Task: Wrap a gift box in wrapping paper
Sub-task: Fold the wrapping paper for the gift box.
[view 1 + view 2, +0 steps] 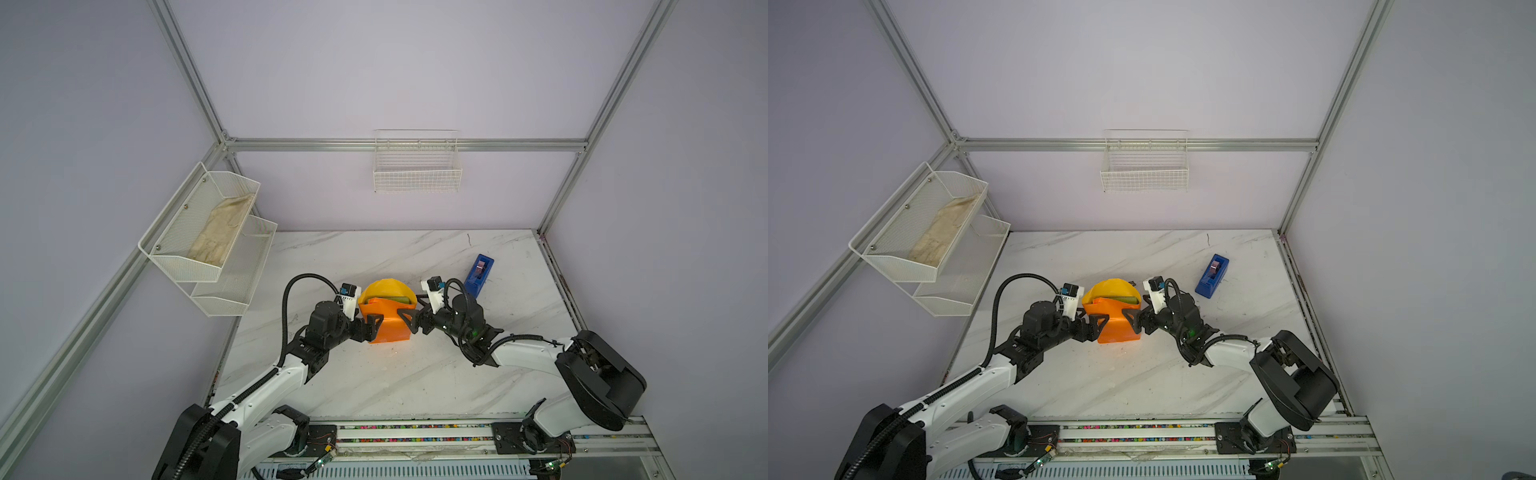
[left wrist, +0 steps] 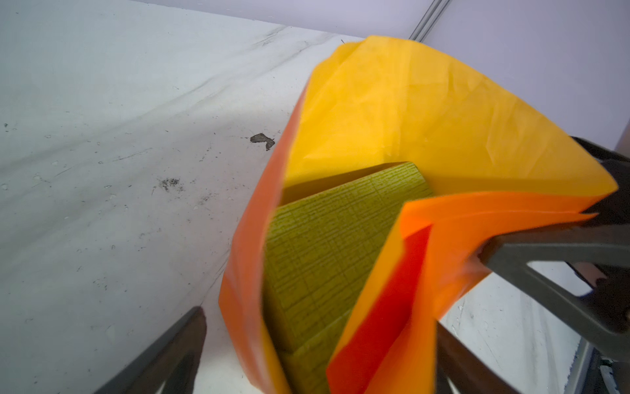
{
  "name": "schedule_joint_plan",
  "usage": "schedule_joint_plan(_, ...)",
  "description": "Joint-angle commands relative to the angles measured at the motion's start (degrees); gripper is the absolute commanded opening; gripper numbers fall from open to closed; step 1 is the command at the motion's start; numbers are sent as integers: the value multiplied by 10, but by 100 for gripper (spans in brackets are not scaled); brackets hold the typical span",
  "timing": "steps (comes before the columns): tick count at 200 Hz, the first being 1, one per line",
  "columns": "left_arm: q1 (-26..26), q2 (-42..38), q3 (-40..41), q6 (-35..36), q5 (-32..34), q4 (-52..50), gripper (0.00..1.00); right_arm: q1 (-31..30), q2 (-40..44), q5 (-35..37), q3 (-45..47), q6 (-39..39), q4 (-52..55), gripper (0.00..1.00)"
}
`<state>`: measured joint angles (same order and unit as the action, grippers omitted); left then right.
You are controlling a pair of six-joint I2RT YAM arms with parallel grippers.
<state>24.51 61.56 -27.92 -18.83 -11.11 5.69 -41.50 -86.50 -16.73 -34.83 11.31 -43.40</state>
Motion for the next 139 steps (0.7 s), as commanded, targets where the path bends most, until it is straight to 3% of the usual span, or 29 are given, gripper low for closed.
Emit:
schedule_joint_plan(1,4,2,-54,11,45,31,90,-3,-7,10,-10,9,16,90)
schedule_joint_plan(86,10,54,-58,-6,51,26,81,-14,-9,33,-15,36,48,90)
schedule_joint_plan(139,11,31,-62,8,42,32,87,-24,6,92,-27,74,64,87)
